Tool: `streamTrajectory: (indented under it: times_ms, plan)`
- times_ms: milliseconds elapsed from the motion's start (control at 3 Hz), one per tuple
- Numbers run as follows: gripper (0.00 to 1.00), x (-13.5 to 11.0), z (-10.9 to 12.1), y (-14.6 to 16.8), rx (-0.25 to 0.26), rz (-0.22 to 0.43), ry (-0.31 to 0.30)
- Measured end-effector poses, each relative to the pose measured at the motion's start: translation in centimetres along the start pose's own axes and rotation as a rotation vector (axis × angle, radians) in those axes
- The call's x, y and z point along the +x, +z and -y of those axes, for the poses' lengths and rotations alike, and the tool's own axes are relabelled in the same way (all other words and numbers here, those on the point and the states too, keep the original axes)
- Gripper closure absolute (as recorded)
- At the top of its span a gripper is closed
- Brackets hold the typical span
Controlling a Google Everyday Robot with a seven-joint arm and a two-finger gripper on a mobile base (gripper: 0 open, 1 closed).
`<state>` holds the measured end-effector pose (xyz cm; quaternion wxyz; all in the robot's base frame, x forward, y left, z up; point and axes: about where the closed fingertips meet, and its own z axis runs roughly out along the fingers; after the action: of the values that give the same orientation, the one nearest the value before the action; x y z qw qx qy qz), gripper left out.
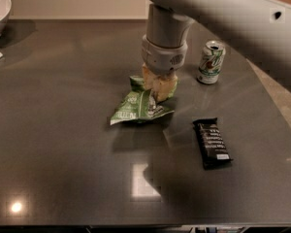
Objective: Move green jalapeno chip bag near rxbar chocolate
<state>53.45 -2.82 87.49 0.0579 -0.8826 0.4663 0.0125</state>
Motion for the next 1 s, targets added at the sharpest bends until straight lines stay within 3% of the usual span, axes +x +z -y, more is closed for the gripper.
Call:
streamTrajectory:
  times_ms: [667,1000]
  plan:
    - [1.00,4.0,-3.7,-0.8,-0.032,-0.017,0.149]
    - [0.82,5.7,-5.0,-0.5,-0.051,-0.033,0.207]
